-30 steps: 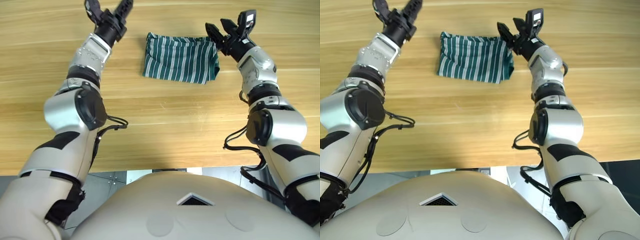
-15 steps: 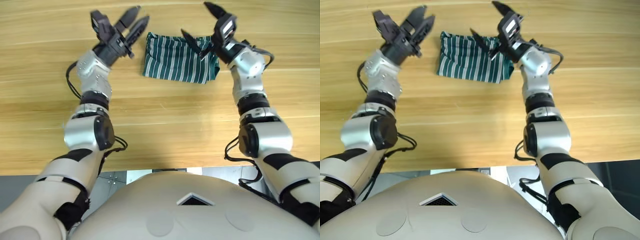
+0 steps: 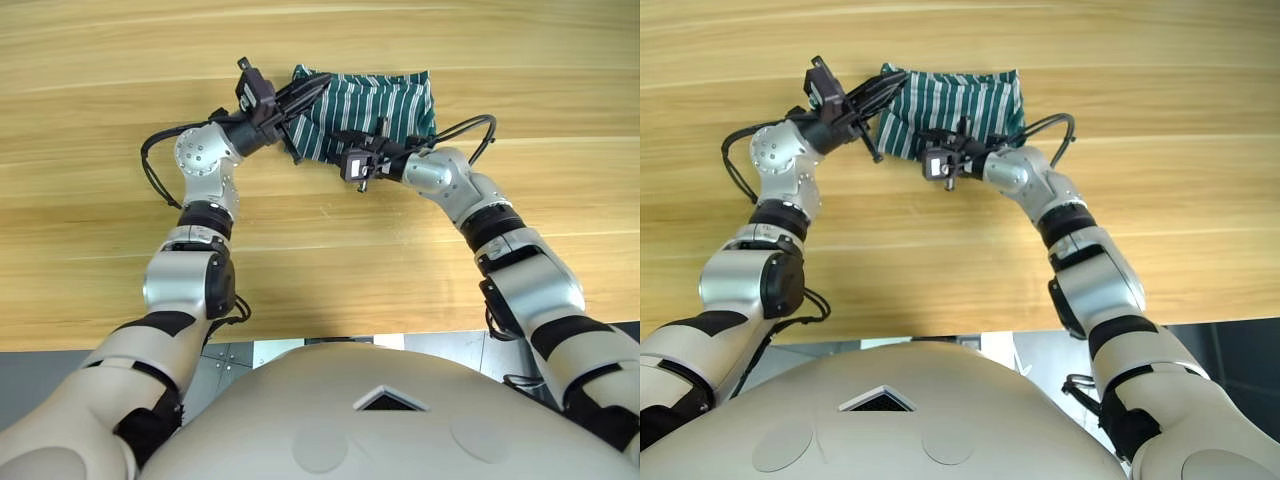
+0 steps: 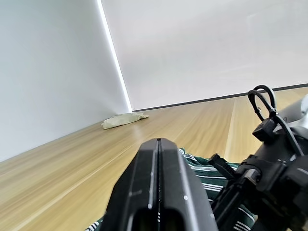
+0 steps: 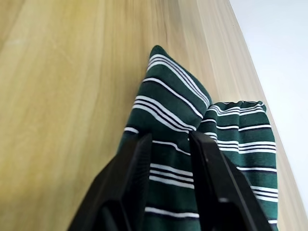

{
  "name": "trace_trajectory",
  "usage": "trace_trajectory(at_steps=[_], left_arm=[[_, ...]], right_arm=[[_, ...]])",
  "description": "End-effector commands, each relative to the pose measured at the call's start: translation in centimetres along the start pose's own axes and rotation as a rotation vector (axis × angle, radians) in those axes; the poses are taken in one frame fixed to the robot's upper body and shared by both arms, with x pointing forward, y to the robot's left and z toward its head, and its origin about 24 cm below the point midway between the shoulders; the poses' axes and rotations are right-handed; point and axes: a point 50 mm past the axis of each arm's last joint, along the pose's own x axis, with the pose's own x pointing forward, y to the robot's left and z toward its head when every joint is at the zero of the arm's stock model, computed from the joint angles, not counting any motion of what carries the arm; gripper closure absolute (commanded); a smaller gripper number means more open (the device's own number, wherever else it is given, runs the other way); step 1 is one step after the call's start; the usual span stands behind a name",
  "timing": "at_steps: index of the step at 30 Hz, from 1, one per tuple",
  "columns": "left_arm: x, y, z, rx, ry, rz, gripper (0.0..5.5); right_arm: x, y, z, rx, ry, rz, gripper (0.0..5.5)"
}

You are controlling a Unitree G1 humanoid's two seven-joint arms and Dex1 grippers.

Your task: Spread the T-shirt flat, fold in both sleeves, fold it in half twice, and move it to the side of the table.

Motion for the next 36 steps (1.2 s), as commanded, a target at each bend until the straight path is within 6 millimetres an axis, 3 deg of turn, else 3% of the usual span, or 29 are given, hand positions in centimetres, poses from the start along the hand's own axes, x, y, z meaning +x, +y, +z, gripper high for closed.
trace_trajectory(at_steps=[1,6,9,14,21,27,31,36], left_arm=[[0.0,-0.4,-0.3,0.002,0.014,-0.012,5.5],[0.0,-0.4,-0.4,-0.002,0.019,-0.004,5.5],[0.1,-0.4,-0.4,-0.006,0.018,-0.001,5.5],[0.1,-0.5,-0.5,-0.009,0.018,0.003,5.5],[0.1,-0.5,-0.5,-0.001,0.024,-0.002,5.5],[0.2,-0.6,-0.5,0.02,0.043,-0.019,5.5],[-0.1,-0.7,-0.5,0.15,0.121,-0.081,5.5],[-1.8,-0.4,0.8,0.252,0.117,-0.19,5.5]], right_arm=[[-0.9,0.4,-0.1,0.027,-0.02,0.021,4.62],[-2.4,-1.2,0.7,0.059,-0.098,-0.06,5.49],[-3.5,-2.3,1.2,0.083,-0.149,-0.106,5.49],[-3.8,-3.0,0.1,0.083,-0.061,-0.14,5.49],[-1.3,1.0,-2.0,0.001,0.155,0.023,5.49],[-1.1,4.1,-2.9,-0.073,0.225,0.203,5.49],[-3.0,5.2,-2.7,-0.095,0.182,0.293,5.49],[-7.3,5.6,-1.6,-0.085,0.137,0.281,5.49]])
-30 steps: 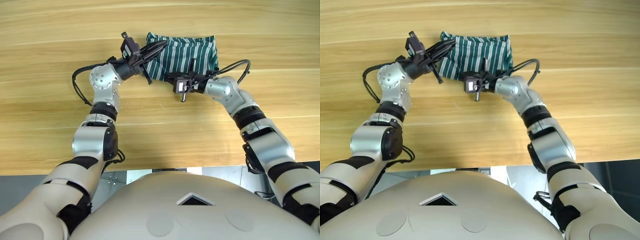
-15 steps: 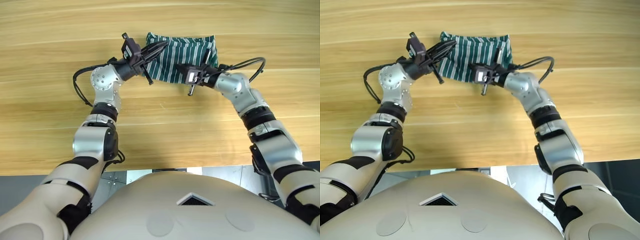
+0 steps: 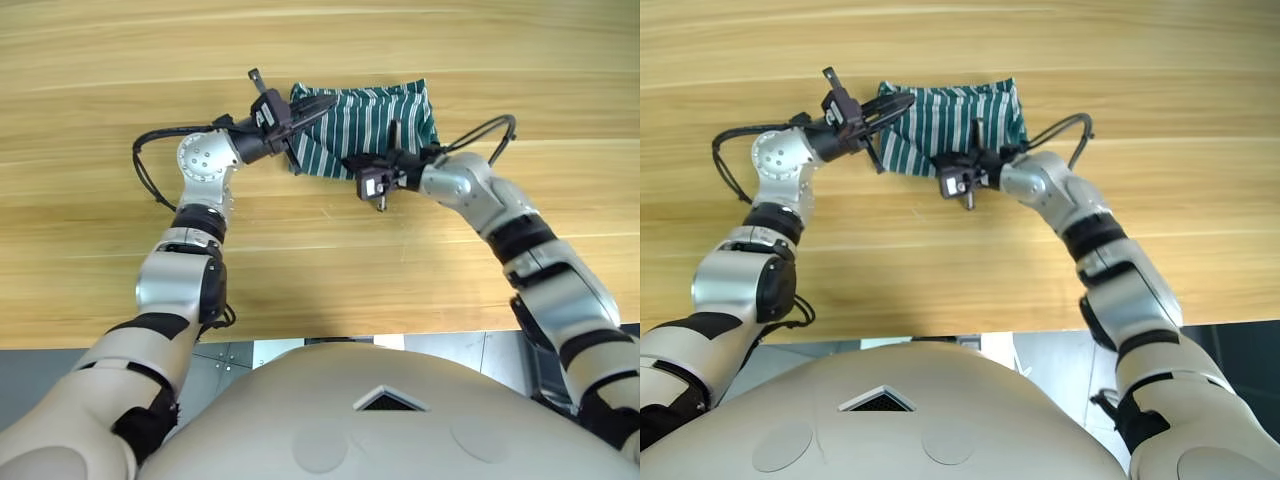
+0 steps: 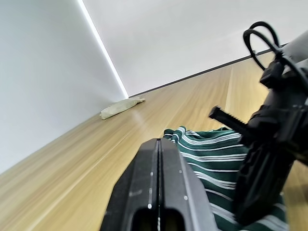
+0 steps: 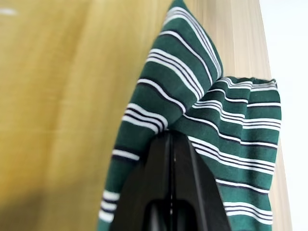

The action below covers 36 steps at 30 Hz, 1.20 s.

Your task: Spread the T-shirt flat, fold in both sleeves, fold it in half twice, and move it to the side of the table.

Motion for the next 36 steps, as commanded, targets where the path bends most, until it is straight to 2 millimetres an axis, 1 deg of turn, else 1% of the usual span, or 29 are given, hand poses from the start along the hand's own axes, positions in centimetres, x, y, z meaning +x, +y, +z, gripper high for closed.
trace_trajectory(at_steps=[1,4,8,10,12,15,20,22,24,28,31,33,36], left_arm=[[-1.6,-0.5,1.0,0.065,-0.044,-0.129,5.5],[-2.3,-1.7,2.1,0.062,-0.106,-0.225,5.5],[-2.7,-5.3,2.6,0.085,-0.091,-0.377,5.5],[-2.2,-6.9,3.2,0.075,-0.122,-0.368,5.5],[-1.4,-7.7,3.4,0.068,-0.125,-0.328,5.5],[0.2,-7.4,2.7,0.07,-0.088,-0.224,5.5],[2.5,-6.0,1.2,0.108,0.015,-0.079,5.5],[3.2,-5.6,-0.2,0.156,0.138,-0.057,5.5],[3.6,-5.9,-1.8,0.235,0.266,-0.083,5.5],[3.5,-6.8,-4.1,0.357,0.453,-0.168,5.5],[2.2,-6.9,-6.0,0.444,0.625,-0.28,5.5],[1.5,-6.2,-6.5,0.5,0.687,-0.32,5.5],[0.9,-4.4,-6.5,0.589,0.755,-0.344,5.5]], right_arm=[[-3.1,3.5,-0.9,0.052,0.08,0.142,5.49],[-3.9,3.1,-1.1,0.066,0.107,0.103,5.49],[-3.4,2.5,-1.0,0.066,0.116,0.078,5.49],[-3.1,2.3,-0.9,0.066,0.118,0.074,5.49],[-2.8,2.4,-0.9,0.066,0.122,0.077,5.49],[-2.5,2.8,-0.7,0.065,0.113,0.089,5.49],[-2.2,3.2,-0.3,0.064,0.102,0.101,5.49],[-2.1,3.4,-0.2,0.063,0.095,0.107,5.49],[-2.0,3.5,0.1,0.062,0.084,0.111,5.49],[-1.8,3.5,0.3,0.059,0.077,0.111,5.49],[-1.6,3.5,0.4,0.056,0.074,0.11,5.49],[-1.5,3.5,0.5,0.055,0.071,0.112,5.49],[-1.3,3.6,0.7,0.053,0.068,0.116,5.49]])
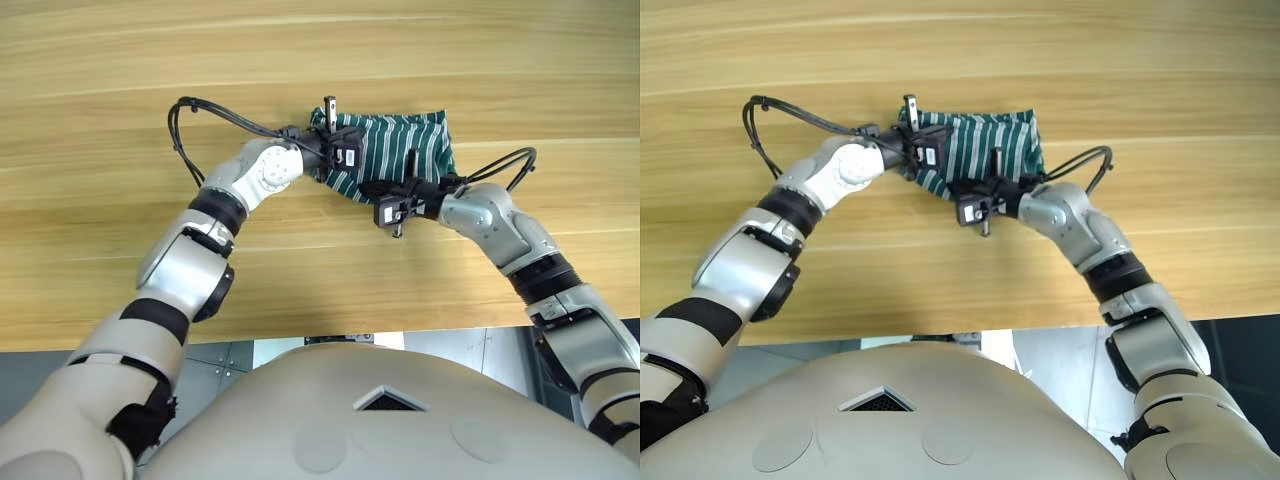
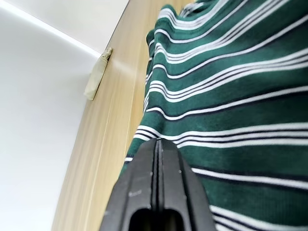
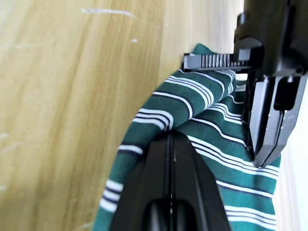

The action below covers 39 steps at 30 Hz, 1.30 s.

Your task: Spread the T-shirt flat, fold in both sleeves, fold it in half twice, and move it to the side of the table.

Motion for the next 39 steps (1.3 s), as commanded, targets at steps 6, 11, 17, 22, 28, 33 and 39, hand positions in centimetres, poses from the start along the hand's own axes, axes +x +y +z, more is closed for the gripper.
trace_trajectory(at_steps=[6,11,17,22,28,33,39], left_arm=[[-6.2,-3.7,-7.8,0.275,0.376,-0.443,5.5],[-8.1,-3.7,-9.0,0.323,0.414,-0.568,5.5],[-7.4,-0.6,-8.5,0.275,0.391,-0.421,5.5],[-5.0,4.9,-4.8,0.039,0.124,0.048,5.5],[-5.3,8.5,-1.8,-0.207,-0.206,0.349,5.5],[-7.5,9.6,-0.5,-0.358,-0.466,0.422,5.5],[-11.5,2.5,-0.9,-0.141,-0.399,-0.029,5.5]], right_arm=[[0.5,2.3,0.0,0.011,0.027,0.108,5.49],[0.7,2.4,-0.1,0.009,0.031,0.12,5.49],[0.6,2.2,0.4,0.026,-0.001,0.087,5.49],[-0.5,1.3,1.6,0.043,-0.084,0.029,5.49],[-0.8,0.3,2.2,0.067,-0.107,-0.045,5.49],[-1.0,-1.5,2.2,0.091,-0.104,-0.158,5.49],[-1.2,-3.4,2.6,0.093,-0.109,-0.232,5.49]])
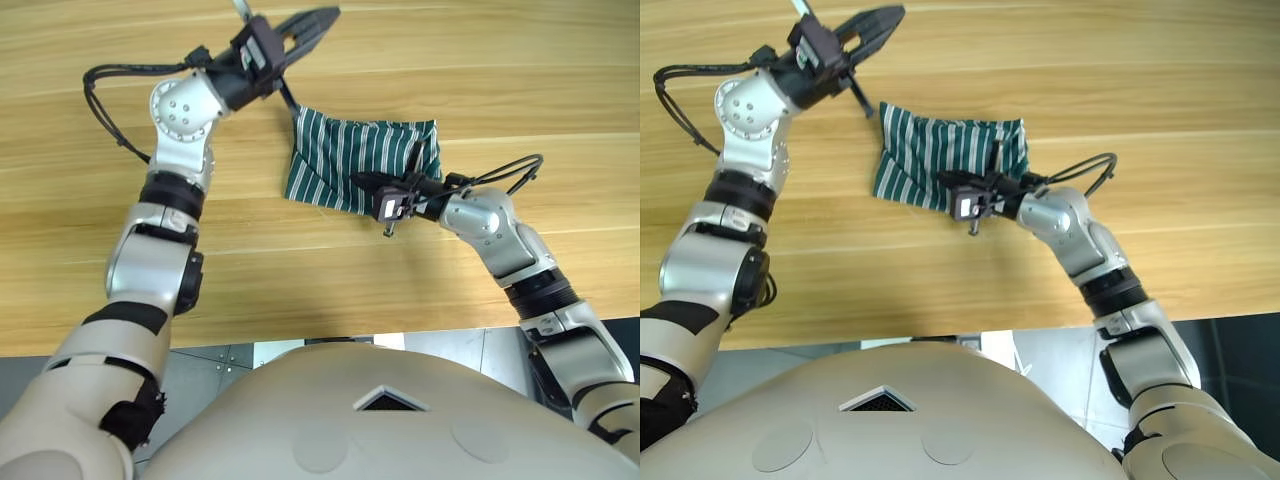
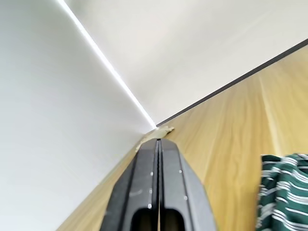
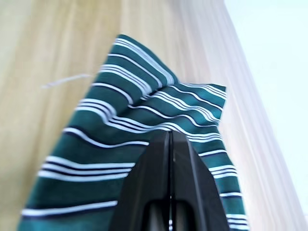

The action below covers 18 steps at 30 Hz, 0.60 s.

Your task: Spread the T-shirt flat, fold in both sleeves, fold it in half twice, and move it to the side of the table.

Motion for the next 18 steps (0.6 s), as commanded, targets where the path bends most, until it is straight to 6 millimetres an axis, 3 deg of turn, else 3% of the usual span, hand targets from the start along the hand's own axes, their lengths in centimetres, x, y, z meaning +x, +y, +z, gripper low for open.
trace_trajectory(at_steps=[1,6,12,18], left_arm=[[-4.9,-4.0,-0.6,0.107,0.215,-0.385,5.5],[-8.4,-6.6,-2.0,0.211,0.472,-0.686,5.5],[-7.4,-5.2,-3.0,0.457,0.599,-0.735,5.5],[-6.2,-4.1,-1.6,0.562,0.544,-0.724,5.5]], right_arm=[[0.5,-1.3,0.8,-0.015,-0.026,-0.031,5.49],[2.3,-1.4,0.3,-0.06,0.026,0.009,5.49],[4.5,-0.7,0.9,-0.098,0.011,0.064,5.49],[5.6,-0.8,0.2,-0.116,0.053,0.067,5.49]])
